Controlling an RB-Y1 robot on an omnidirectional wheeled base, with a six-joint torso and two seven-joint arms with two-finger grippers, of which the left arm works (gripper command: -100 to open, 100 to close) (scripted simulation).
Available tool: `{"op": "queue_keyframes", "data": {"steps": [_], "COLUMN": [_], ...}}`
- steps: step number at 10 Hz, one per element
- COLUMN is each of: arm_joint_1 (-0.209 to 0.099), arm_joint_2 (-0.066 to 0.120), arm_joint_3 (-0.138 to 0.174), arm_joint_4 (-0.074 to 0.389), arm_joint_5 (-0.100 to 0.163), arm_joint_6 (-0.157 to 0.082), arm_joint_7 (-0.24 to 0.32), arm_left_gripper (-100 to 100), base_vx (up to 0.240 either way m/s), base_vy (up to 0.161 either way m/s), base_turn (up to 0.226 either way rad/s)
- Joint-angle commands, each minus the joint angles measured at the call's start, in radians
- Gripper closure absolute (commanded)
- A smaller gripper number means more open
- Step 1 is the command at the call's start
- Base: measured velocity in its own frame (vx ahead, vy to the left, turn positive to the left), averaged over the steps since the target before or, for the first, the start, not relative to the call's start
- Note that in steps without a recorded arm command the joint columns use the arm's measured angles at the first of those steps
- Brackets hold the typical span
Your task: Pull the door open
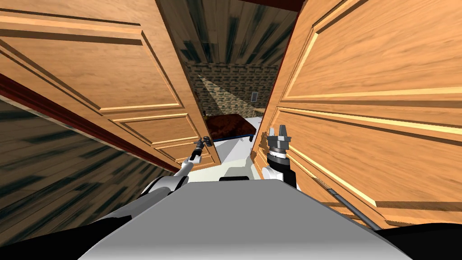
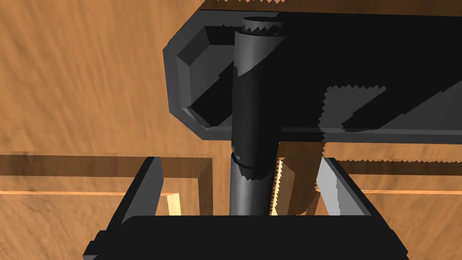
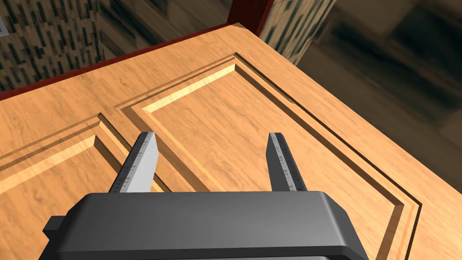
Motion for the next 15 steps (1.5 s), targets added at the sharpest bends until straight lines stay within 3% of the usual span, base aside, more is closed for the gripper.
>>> {"op": "queue_keyframes", "data": {"steps": [1,3,4,9,15], "arm_joint_1": [0.025,0.021,0.021,0.021,0.029], "arm_joint_2": [0.014,0.012,0.012,0.012,0.036], "arm_joint_3": [0.004,0.002,0.002,0.002,-0.066], "arm_joint_4": [-0.042,-0.031,-0.031,-0.031,-0.052], "arm_joint_5": [0.004,0.003,0.003,0.003,-0.016], "arm_joint_6": [0.019,0.009,0.009,0.009,0.001], "arm_joint_7": [0.008,0.01,0.01,0.01,0.07], "arm_left_gripper": [-100,-100,100,100,100], "base_vx": [0.124,0.022,0.0,0.0,-0.186], "base_vy": [0.001,-0.004,0.0,0.0,0.067], "base_turn": [-0.015,0.016,0.0,0.0,-0.091]}}
